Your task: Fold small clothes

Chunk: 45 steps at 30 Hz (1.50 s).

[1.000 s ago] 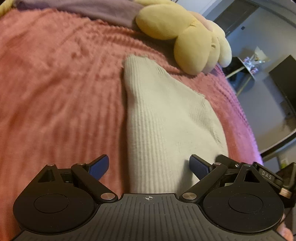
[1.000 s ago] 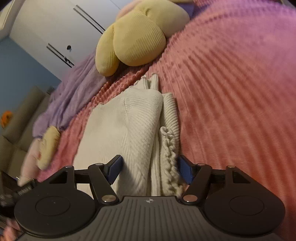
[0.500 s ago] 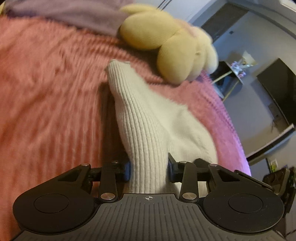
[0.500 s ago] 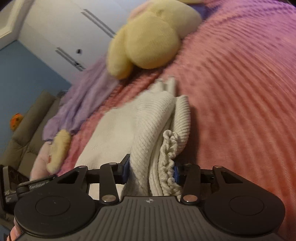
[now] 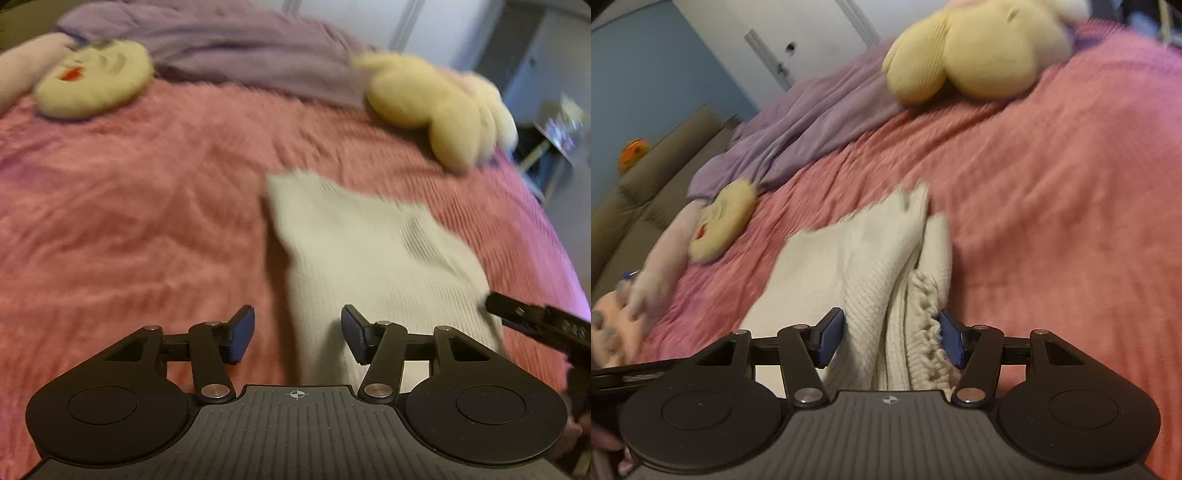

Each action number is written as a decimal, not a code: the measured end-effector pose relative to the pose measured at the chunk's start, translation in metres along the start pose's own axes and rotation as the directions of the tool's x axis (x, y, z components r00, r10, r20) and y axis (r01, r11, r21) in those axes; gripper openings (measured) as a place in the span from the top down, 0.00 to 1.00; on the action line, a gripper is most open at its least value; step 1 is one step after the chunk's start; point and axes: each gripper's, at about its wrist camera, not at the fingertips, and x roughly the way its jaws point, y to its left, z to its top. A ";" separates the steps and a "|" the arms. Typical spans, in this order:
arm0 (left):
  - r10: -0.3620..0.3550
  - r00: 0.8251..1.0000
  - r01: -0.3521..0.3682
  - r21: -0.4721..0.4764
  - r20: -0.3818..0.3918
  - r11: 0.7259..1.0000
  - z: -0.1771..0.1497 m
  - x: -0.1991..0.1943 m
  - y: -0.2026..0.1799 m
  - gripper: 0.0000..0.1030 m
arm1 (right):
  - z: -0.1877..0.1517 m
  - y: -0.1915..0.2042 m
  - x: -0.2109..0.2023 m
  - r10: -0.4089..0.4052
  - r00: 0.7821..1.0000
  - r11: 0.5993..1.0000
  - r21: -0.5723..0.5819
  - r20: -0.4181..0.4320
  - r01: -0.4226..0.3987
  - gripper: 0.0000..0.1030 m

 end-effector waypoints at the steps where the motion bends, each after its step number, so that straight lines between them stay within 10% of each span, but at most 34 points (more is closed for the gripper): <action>1: -0.007 1.000 0.007 -0.007 0.018 1.000 0.003 -0.002 -0.001 0.39 | 0.001 0.007 -0.006 -0.022 0.999 1.000 -0.021 0.033 0.023 0.46; 9: 0.084 0.985 -0.062 -0.144 0.150 0.988 0.021 0.021 -0.021 0.05 | 0.033 0.065 0.018 -0.050 0.992 0.990 -0.129 0.115 0.065 0.55; 21: 0.266 0.949 -0.258 -0.069 0.171 0.964 -0.005 0.113 -0.027 0.00 | -0.014 0.043 0.091 -0.227 0.942 0.909 -0.292 0.249 0.296 0.51; 34: 0.189 0.957 -0.157 -0.155 0.221 0.975 -0.020 0.123 -0.009 0.00 | -0.024 0.030 0.105 -0.249 0.917 0.914 -0.237 0.311 0.328 0.33; 40: 0.124 0.991 -0.116 -0.170 0.039 0.979 0.001 0.091 0.003 0.00 | -0.012 0.038 0.100 -0.279 0.927 0.908 -0.246 0.249 0.339 0.28; 45: 0.129 0.988 -0.123 -0.073 0.088 0.990 -0.039 0.010 0.007 0.00 | -0.017 0.052 0.031 -0.260 0.948 0.923 -0.242 0.184 0.300 0.20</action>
